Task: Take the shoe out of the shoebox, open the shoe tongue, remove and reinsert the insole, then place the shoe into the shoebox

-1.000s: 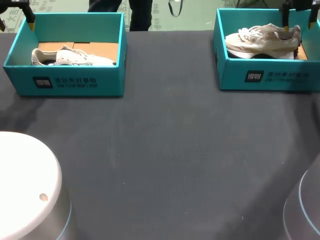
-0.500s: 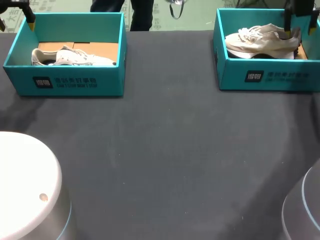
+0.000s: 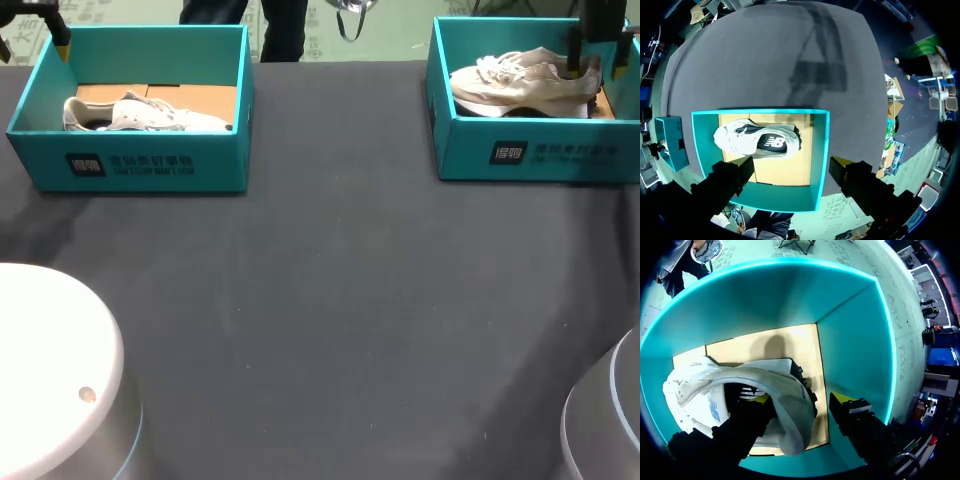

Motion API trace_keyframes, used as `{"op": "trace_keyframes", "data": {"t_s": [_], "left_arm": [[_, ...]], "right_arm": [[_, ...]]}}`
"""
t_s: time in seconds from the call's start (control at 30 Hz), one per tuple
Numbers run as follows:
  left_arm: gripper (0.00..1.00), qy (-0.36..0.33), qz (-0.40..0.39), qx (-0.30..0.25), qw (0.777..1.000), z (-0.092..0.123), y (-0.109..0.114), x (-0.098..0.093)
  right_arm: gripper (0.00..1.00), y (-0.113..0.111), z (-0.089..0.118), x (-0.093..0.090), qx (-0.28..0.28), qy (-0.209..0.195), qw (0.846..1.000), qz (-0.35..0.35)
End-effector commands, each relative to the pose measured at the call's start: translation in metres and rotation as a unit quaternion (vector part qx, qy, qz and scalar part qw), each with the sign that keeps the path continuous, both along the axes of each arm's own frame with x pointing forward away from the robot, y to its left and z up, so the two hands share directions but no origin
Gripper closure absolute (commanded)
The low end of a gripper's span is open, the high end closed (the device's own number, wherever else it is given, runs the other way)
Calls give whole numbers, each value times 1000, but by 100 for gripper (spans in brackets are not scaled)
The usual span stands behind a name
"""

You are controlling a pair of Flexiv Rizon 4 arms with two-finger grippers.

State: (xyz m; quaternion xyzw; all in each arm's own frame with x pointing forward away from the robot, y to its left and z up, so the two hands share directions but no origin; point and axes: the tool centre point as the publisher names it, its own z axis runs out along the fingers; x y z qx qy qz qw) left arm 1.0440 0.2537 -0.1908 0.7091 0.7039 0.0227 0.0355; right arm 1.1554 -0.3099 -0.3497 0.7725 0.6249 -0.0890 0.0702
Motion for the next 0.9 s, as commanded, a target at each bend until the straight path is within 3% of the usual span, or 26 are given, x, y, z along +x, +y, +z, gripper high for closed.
{"op": "trace_keyframes", "data": {"t_s": [0.03,0.27,0.47,0.5,0.77,0.83,0.9], "left_arm": [[0,-1,0,1,1000,0,0,-1],[0,-1,0,1,1000,0,0,-1],[0,-1,0,1,1000,0,0,-1],[0,-1,0,1,1000,0,0,-1],[0,-1,0,1,1000,0,0,-1],[0,-1,0,1,1000,0,0,-1],[0,-1,0,1,1000,0,0,-1]], "right_arm": [[30,-3,-9,6,6,9,1000,-6],[32,-4,-16,2,18,11,1000,-16],[40,-3,-22,0,27,13,999,-17],[49,-3,-22,0,28,13,999,-18],[79,1,-17,-3,24,10,999,-20],[100,1,-15,-3,23,9,1000,-19],[100,2,-14,-4,21,8,1000,-19]]}}
